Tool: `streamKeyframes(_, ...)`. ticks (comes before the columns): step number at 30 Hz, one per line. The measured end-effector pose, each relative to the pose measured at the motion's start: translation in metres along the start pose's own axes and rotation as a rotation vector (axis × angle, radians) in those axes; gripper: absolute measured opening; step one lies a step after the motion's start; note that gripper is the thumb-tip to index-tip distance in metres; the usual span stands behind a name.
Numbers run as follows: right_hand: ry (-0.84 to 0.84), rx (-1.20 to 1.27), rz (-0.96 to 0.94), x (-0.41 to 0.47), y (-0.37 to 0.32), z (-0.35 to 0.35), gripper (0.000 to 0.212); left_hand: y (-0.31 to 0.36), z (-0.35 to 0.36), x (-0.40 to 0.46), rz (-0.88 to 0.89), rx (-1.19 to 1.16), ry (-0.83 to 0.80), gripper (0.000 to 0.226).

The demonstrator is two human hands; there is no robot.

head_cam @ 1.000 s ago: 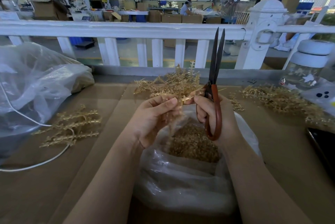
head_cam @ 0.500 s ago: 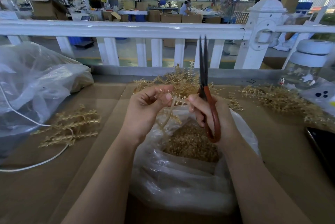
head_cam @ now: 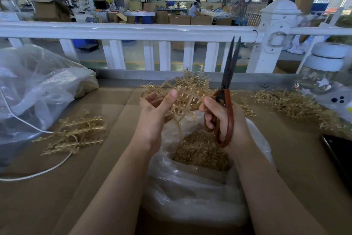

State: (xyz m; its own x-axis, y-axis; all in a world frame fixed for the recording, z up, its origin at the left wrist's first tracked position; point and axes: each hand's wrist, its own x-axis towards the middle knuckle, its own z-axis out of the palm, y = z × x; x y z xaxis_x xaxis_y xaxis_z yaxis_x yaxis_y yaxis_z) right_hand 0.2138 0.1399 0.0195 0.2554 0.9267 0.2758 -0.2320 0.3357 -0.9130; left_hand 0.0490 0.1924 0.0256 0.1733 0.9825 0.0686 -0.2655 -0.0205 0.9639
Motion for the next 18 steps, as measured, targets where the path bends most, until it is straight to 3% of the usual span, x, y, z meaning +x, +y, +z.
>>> streamKeyframes(4, -0.006, 0.15, -0.001, -0.001, -0.003, 0.0, 0.015, 0.005, -0.002, -0.007, -0.176, -0.104, -0.214, 0.109)
streamKeyframes(6, -0.003, 0.162, 0.004, -0.001, -0.003, 0.001, 0.018, 0.004, -0.001, -0.009, -0.206, -0.126, -0.312, 0.093)
streamKeyframes(8, 0.007, 0.124, 0.015, -0.002, -0.003, 0.003, 0.021, 0.003, 0.001, -0.01, -0.227, -0.154, -0.359, 0.063)
streamKeyframes(10, 0.007, 0.046, 0.024, -0.003, -0.002, 0.005, 0.02, 0.003, 0.003, -0.011, -0.255, -0.114, -0.347, 0.036)
streamKeyframes(13, 0.004, -0.051, 0.042, -0.003, 0.0, 0.007, 0.011, 0.003, 0.004, -0.012, -0.256, -0.061, -0.317, 0.052)
streamKeyframes(18, 0.027, -0.165, 0.099, -0.001, 0.001, 0.01, 0.012, 0.002, 0.003, -0.011, -0.179, 0.017, -0.242, 0.017)
